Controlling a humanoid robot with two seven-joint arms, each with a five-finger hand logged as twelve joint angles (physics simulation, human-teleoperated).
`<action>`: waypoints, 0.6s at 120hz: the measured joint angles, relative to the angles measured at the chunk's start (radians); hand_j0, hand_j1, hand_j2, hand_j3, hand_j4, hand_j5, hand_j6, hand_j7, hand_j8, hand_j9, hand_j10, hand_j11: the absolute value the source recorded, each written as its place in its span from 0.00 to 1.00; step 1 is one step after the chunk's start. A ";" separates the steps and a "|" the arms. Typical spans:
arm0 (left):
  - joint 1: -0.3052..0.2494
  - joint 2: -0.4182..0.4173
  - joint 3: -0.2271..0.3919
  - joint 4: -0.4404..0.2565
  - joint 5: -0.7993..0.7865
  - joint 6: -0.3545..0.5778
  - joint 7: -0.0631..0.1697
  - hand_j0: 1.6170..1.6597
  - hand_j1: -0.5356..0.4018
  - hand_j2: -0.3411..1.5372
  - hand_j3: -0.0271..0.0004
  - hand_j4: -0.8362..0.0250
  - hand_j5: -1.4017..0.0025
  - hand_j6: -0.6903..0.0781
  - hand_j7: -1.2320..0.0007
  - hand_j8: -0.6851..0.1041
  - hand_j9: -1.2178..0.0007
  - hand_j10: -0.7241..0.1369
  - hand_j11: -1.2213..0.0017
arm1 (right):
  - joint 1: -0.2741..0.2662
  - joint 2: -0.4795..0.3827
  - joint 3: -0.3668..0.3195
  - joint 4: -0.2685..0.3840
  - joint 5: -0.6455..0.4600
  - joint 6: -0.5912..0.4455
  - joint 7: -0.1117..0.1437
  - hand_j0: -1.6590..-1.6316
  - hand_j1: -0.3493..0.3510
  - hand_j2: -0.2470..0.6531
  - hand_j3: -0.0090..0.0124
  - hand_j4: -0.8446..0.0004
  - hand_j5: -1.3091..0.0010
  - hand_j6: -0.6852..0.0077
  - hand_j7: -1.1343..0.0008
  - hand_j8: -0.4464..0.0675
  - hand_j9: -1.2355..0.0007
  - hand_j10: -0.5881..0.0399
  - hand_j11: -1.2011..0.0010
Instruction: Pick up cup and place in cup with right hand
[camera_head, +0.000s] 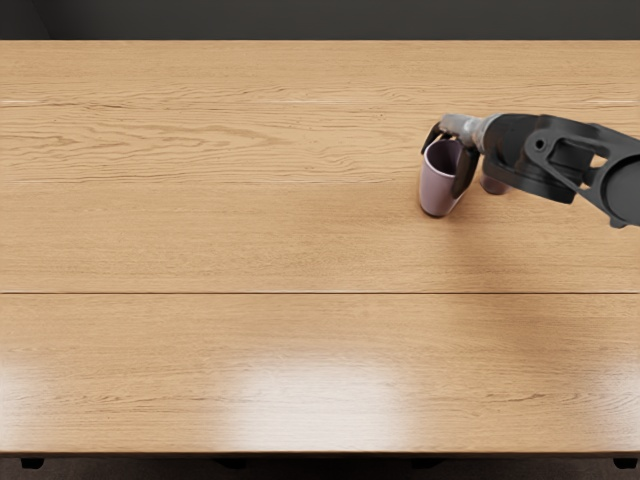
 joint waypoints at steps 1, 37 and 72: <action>0.000 0.000 0.000 0.000 0.000 0.000 0.000 0.96 0.94 0.18 0.98 0.97 1.00 0.90 1.00 0.87 1.00 0.84 1.00 | 0.000 -0.001 0.000 0.001 0.001 0.000 0.000 0.14 0.59 0.18 0.41 0.52 0.59 0.54 0.53 0.23 0.56 0.29 0.55; 0.000 0.000 0.000 0.000 0.000 0.000 0.000 0.96 0.94 0.18 0.99 0.97 1.00 0.90 1.00 0.87 1.00 0.84 1.00 | 0.028 -0.119 0.096 0.129 0.042 0.077 0.000 0.15 0.57 0.16 0.42 0.53 0.58 0.54 0.53 0.24 0.56 0.30 0.55; 0.000 0.000 0.000 0.000 0.000 0.000 0.000 0.96 0.94 0.18 0.99 0.97 1.00 0.90 1.00 0.87 1.00 0.84 1.00 | 0.111 -0.201 0.117 0.163 0.131 0.149 0.000 0.12 0.60 0.17 0.43 0.55 0.58 0.54 0.54 0.30 0.56 0.32 0.55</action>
